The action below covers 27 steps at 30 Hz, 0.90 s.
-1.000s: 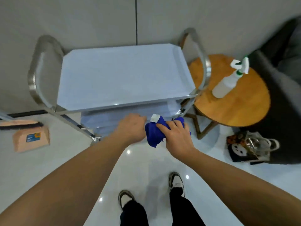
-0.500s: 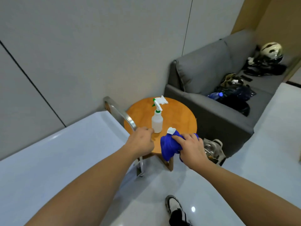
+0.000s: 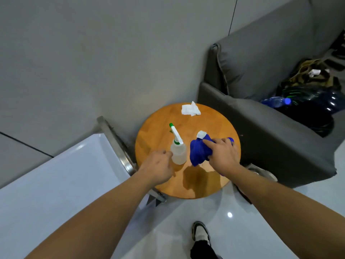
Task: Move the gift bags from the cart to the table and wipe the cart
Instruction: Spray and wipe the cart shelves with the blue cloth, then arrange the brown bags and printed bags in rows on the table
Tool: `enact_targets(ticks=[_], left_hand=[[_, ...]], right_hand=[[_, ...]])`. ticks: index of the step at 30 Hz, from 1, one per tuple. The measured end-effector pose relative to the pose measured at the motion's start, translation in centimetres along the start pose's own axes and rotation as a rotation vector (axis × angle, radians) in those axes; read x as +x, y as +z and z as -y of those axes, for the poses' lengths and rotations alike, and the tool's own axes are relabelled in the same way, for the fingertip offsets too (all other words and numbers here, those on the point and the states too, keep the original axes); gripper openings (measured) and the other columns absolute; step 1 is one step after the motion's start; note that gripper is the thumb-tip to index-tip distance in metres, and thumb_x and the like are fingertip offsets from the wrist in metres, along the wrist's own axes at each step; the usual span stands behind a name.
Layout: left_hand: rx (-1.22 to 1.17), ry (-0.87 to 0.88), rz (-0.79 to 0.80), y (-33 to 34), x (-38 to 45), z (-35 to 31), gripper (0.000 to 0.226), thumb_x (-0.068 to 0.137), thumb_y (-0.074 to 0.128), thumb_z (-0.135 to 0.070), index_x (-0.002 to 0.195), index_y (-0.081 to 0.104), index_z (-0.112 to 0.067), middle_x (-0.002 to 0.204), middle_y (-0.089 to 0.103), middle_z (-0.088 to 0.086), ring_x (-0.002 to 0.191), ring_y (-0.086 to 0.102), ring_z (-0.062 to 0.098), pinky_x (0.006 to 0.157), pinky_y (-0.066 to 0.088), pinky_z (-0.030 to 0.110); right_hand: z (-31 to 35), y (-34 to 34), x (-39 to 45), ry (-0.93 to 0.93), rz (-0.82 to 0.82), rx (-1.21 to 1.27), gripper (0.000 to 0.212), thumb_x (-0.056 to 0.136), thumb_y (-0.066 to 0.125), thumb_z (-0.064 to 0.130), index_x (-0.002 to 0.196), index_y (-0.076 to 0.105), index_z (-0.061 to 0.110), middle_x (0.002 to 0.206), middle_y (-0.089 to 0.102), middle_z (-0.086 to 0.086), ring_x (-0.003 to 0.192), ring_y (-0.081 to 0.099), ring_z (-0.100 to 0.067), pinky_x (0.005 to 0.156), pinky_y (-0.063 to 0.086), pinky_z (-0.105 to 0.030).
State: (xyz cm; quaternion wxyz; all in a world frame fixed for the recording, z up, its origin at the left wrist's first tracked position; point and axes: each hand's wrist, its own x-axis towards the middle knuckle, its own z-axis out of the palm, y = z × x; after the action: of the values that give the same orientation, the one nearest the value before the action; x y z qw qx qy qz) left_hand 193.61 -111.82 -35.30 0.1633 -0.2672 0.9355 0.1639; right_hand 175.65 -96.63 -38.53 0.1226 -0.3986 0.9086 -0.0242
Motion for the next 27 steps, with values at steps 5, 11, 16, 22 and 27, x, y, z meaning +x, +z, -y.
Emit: enact_targets(ticks=[5, 11, 16, 22, 27], left_hand=[[0.025, -0.004, 0.024, -0.3, 2.6, 0.9, 0.040, 0.100, 0.048, -0.027, 0.138, 0.051, -0.018, 0.128, 0.053, 0.006, 0.117, 0.050, 0.025, 0.091, 0.046, 0.035], [0.059, 0.104, 0.045, -0.9, 3.5, 1.2, 0.042, 0.098, 0.050, -0.026, 0.138, 0.052, -0.014, 0.127, 0.056, 0.009, 0.112, 0.055, 0.026, 0.095, 0.052, 0.043], [0.079, 0.260, 0.033, -2.9, 2.9, 0.1, 0.043, 0.100, 0.049, -0.024, 0.142, 0.049, -0.014, 0.134, 0.054, 0.008, 0.117, 0.053, 0.023, 0.094, 0.050, 0.035], [0.114, 0.434, -0.070, -6.3, 2.7, -2.8, 0.044, 0.099, 0.057, -0.021, 0.143, 0.050, -0.019, 0.138, 0.054, 0.003, 0.124, 0.050, 0.020, 0.094, 0.050, 0.031], [0.174, 0.640, -0.089, -8.0, 1.5, -7.6, 0.053, 0.099, 0.057, -0.024, 0.150, 0.041, -0.021, 0.148, 0.045, 0.004, 0.136, 0.041, 0.023, 0.106, 0.044, 0.038]], right_hand=[[0.5, 1.8, 2.0, 0.055, 0.130, 0.000, 0.072, 0.089, 0.065, 0.048, 0.152, 0.032, 0.038, 0.157, 0.037, -0.001, 0.142, 0.030, -0.030, 0.115, 0.024, -0.053], [2.1, 3.0, -0.5, 0.150, 0.171, 0.068, 0.072, 0.090, 0.063, 0.057, 0.152, 0.033, 0.036, 0.158, 0.036, -0.003, 0.145, 0.029, -0.030, 0.117, 0.023, -0.056], [3.6, 1.6, -3.3, 0.217, 0.120, 0.180, 0.070, 0.090, 0.062, 0.057, 0.150, 0.036, 0.032, 0.148, 0.048, -0.001, 0.137, 0.040, -0.026, 0.112, 0.035, -0.048], [4.6, -2.1, -6.6, 0.287, 0.075, 0.245, 0.065, 0.089, 0.068, 0.051, 0.144, 0.043, 0.029, 0.134, 0.057, 0.002, 0.124, 0.050, -0.020, 0.099, 0.048, -0.037], [4.0, -5.8, -11.9, 0.434, -0.096, 0.273, 0.073, 0.091, 0.067, 0.049, 0.153, 0.034, 0.029, 0.147, 0.049, -0.001, 0.135, 0.042, -0.024, 0.108, 0.044, -0.044]])
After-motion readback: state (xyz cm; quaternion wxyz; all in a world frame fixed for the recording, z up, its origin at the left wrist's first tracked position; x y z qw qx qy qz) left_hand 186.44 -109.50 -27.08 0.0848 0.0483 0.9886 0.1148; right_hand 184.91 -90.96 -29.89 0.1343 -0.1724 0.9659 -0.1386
